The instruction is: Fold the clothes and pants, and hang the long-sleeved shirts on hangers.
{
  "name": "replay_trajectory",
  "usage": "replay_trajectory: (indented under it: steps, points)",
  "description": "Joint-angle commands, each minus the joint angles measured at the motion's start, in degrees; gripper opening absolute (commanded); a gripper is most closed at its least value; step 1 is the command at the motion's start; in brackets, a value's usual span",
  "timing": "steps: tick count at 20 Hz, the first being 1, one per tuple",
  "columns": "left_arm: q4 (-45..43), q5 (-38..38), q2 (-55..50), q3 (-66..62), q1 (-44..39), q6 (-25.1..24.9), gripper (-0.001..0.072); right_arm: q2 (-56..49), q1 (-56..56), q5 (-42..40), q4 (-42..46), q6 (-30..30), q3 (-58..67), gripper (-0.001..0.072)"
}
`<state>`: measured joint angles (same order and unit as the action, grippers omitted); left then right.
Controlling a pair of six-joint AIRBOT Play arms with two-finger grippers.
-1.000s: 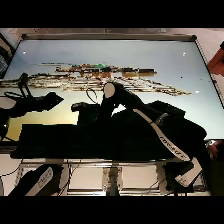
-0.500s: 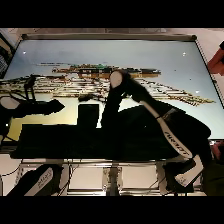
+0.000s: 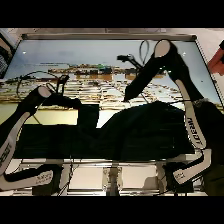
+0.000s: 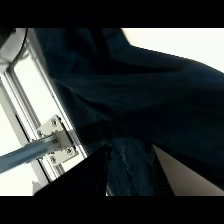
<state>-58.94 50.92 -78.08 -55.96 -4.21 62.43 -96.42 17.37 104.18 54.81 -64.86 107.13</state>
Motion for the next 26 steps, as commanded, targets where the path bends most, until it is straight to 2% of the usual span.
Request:
replay_trajectory:
  steps: [1,6,9,11,14,18,26]
  points:
    - [-3.48,-0.59,-6.45,-6.49,-0.72,-0.74,0.0424,0.2,-3.08,-0.07,0.15,-1.77,0.07,0.0306]
    - [-10.47,0.04,-6.93,-9.38,-0.68,-1.09,0.0423,0.17,-3.04,-0.28,0.55,-1.7,0.07,0.0306]
    - [-10.23,5.35,-8.07,-9.38,-1.03,-7.5,0.0424,0.17,-3.04,-0.28,0.59,-1.73,0.07,0.0306]
    - [-10.05,8.74,-9.07,-9.38,-1.05,-9.81,0.0424,0.17,-3.04,-0.31,0.59,-1.73,0.07,0.0306]
    - [-9.99,9.49,-10.23,-9.38,-1.03,-10.93,0.0424,0.17,-3.04,-0.28,0.59,-1.75,0.07,0.0305]
    - [-4.83,9.46,-10.95,-9.38,-1.07,-16.52,0.0424,0.17,-3.04,-0.28,0.59,-1.77,0.07,0.0305]
    - [-3.3,7.65,-11.63,-9.38,-1.09,-16.83,0.0411,0.17,-3.04,-0.31,0.59,-1.77,0.07,0.0305]
